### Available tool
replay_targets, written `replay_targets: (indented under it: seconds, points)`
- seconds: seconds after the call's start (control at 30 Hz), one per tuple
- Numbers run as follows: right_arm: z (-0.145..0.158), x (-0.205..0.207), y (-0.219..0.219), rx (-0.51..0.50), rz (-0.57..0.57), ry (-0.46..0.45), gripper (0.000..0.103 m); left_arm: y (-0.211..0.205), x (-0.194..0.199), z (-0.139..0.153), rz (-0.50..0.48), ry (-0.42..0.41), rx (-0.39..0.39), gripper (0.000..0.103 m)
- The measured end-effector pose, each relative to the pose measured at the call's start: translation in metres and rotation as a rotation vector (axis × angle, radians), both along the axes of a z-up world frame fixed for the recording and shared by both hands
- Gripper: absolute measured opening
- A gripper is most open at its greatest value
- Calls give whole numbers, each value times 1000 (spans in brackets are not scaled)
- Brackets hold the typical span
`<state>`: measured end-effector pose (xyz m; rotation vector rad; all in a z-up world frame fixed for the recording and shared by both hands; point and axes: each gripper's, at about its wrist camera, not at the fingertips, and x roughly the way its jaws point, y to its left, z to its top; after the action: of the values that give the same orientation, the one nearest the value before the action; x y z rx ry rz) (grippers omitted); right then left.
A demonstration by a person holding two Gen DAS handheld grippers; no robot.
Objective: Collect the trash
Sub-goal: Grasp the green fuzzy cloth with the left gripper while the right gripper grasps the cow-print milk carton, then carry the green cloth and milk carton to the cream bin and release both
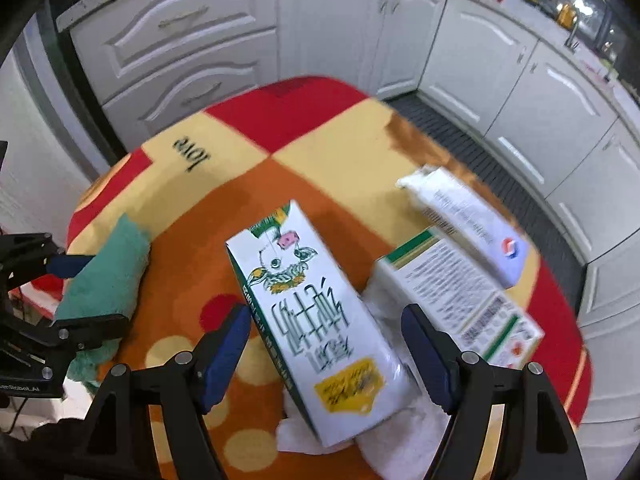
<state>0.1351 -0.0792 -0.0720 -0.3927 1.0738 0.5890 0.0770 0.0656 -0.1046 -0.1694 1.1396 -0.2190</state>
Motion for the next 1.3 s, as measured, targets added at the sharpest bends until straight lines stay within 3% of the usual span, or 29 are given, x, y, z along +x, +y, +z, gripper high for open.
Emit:
replay_targets:
  seconds: [0.03, 0.13, 0.2, 0.3, 0.67, 1.3]
  points:
    - [-1, -3, 1, -1, -9, -8, 69, 1, -1, 0, 5, -1, -7, 56]
    - [1, -10, -3, 62, -46, 8, 65, 0, -3, -1, -2, -18, -13, 54]
    - [8, -20, -10, 119, -71, -1, 64, -2, -5, 0, -27, -36, -19, 41]
    - [20, -39, -29, 210, -122, -11, 63, -1, -10, 7, -26, -46, -44, 36]
    - [29, -108, -111, 436, -360, -23, 61, -42, -29, 45, -121, -136, -69, 35]
    - [32, -177, -264, 481, -690, -115, 61, -206, -37, 56, -393, -164, -60, 35]
